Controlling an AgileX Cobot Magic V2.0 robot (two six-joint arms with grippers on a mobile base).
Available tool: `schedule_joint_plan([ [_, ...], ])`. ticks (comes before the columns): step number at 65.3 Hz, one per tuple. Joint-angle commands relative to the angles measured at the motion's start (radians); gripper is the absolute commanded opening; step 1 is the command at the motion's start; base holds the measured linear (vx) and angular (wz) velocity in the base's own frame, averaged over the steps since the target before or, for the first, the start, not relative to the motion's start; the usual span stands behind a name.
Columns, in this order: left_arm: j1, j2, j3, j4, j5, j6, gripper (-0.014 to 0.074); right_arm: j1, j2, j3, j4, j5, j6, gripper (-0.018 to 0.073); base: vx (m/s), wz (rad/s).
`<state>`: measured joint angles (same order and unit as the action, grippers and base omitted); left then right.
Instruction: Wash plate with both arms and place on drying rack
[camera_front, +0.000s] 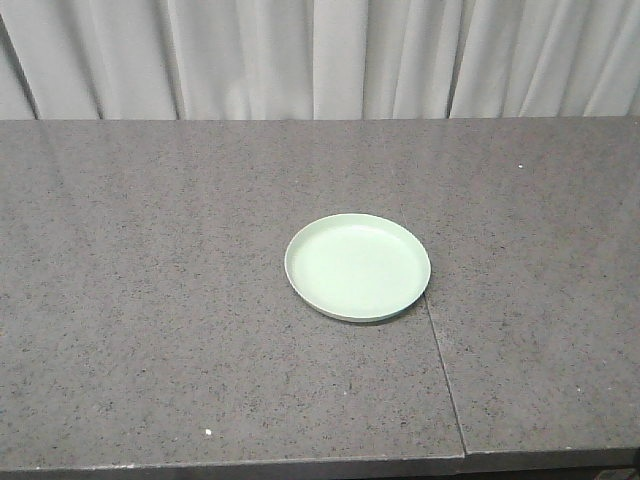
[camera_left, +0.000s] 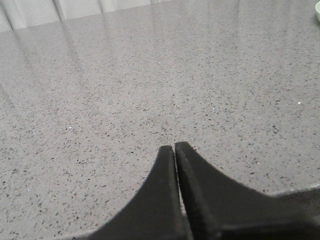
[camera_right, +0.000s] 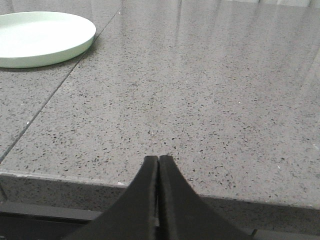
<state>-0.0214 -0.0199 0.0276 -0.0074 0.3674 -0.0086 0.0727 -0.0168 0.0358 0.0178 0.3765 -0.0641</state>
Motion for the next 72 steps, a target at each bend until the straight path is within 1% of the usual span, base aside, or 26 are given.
schedule_joint_plan([
  [1,-0.007,-0.006,-0.033,-0.009,-0.07,-0.004,-0.0006,-0.005,0.001,-0.006,-0.003,-0.068,0.0,-0.0004,0.0,0.0],
  [72,-0.007,-0.006,-0.033,-0.009,-0.07,-0.004,-0.0006,-0.005,0.001,-0.006,-0.006,-0.068,0.0,-0.0004,0.0,0.0],
])
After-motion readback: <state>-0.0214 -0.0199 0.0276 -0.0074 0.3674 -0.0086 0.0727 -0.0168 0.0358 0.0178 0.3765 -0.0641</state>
